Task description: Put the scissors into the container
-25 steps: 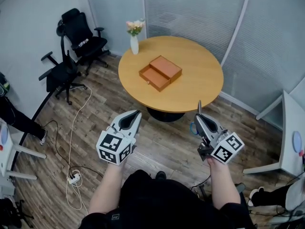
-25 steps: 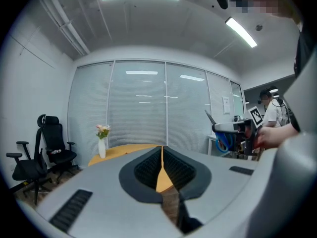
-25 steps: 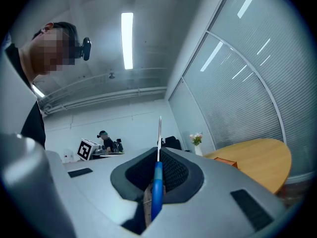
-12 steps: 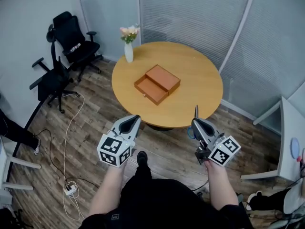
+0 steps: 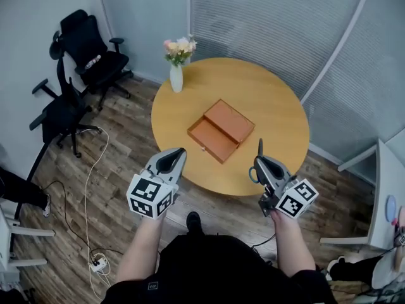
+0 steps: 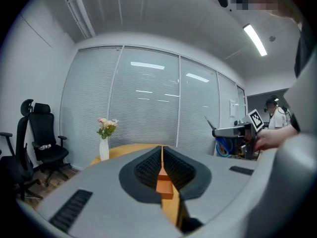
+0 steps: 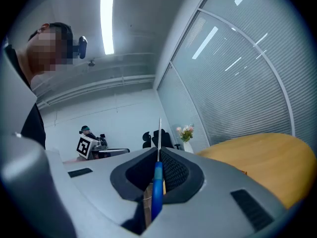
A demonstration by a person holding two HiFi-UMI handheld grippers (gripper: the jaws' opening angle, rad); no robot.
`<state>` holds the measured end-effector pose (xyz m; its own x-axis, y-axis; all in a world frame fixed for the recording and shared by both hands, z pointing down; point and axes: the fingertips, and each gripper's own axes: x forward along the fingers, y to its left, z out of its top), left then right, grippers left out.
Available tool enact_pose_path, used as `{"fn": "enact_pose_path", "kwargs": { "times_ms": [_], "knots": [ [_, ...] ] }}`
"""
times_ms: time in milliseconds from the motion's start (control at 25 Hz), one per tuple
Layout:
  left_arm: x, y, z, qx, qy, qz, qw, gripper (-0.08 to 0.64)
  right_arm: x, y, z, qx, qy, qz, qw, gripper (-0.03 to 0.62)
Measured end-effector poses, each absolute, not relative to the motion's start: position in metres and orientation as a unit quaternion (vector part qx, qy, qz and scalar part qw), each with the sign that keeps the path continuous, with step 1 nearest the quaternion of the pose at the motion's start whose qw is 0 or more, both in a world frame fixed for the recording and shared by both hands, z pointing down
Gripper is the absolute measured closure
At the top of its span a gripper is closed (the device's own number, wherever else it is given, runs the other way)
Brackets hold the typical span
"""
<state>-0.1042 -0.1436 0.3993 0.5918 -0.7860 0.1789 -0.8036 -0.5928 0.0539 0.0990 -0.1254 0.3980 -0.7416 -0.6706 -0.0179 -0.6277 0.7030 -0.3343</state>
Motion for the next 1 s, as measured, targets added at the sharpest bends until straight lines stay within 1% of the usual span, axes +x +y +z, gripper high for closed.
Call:
{"fn": "enact_pose_path", "kwargs": {
  "times_ms": [200,480,840,1000],
  "knots": [
    [-0.124,-0.185,0.398,0.896,-0.435,0.067,0.062,0.538,0.069,-0.159,0.397,-0.353,0.922,-0.15,0.057,0.551],
    [-0.124,-0.224,0.411,0.894,-0.437,0.056,0.084,0.538,0.074,-0.2,0.409,-0.36,0.918,-0.162,0.038,0.551],
    [-0.101,-0.275,0.407,0.884,-0.455,0.074,0.077,0.538,0.083,-0.258,0.43,-0.326,0.927,-0.184,0.032,0.551],
    [-0.087,-0.29,0.414,0.876,-0.467,0.077,0.086,0.538,0.082,-0.278,0.445,-0.296,0.933,-0.201,0.026,0.551]
  ]
}}
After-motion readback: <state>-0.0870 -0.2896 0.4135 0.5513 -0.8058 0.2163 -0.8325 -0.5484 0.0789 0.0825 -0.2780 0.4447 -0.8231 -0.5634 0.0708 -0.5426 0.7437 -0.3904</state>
